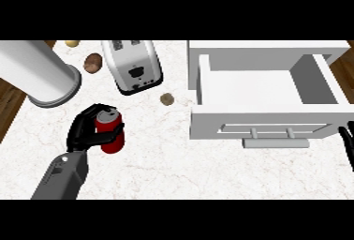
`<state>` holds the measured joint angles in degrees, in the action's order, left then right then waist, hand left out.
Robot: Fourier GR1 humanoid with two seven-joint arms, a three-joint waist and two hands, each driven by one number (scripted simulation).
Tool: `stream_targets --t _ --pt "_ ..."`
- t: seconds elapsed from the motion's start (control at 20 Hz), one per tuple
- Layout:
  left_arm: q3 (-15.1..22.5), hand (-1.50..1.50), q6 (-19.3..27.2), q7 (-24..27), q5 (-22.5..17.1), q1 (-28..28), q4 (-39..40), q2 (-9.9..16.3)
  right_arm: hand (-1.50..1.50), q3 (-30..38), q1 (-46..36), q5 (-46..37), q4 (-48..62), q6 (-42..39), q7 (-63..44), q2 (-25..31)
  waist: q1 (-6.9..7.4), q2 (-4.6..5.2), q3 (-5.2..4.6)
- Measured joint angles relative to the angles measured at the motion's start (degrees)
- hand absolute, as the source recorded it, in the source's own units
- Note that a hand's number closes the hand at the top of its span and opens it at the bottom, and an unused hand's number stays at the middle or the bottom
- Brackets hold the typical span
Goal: Pick up the can, place it into the drawer and close the drawer
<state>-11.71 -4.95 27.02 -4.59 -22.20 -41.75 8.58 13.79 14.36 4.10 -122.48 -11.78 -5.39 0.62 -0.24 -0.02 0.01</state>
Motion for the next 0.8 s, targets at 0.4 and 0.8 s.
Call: stream_targets --t 0.4,0.8 --pt "-0.58 1.5 2.88 -1.5 -2.37 4.52 -7.32 -1.16 -1.5 0.02 1.64 1.0 -0.68 0.04 0.77 0.11 0.11 -0.06 -0.01" --pt "2.67 1.5 4.84 -8.03 -2.76 6.12 -19.34 -2.5 -1.5 1.69 4.07 2.48 -1.5 -1.43 2.34 -0.02 0.07 -0.07 0.0"
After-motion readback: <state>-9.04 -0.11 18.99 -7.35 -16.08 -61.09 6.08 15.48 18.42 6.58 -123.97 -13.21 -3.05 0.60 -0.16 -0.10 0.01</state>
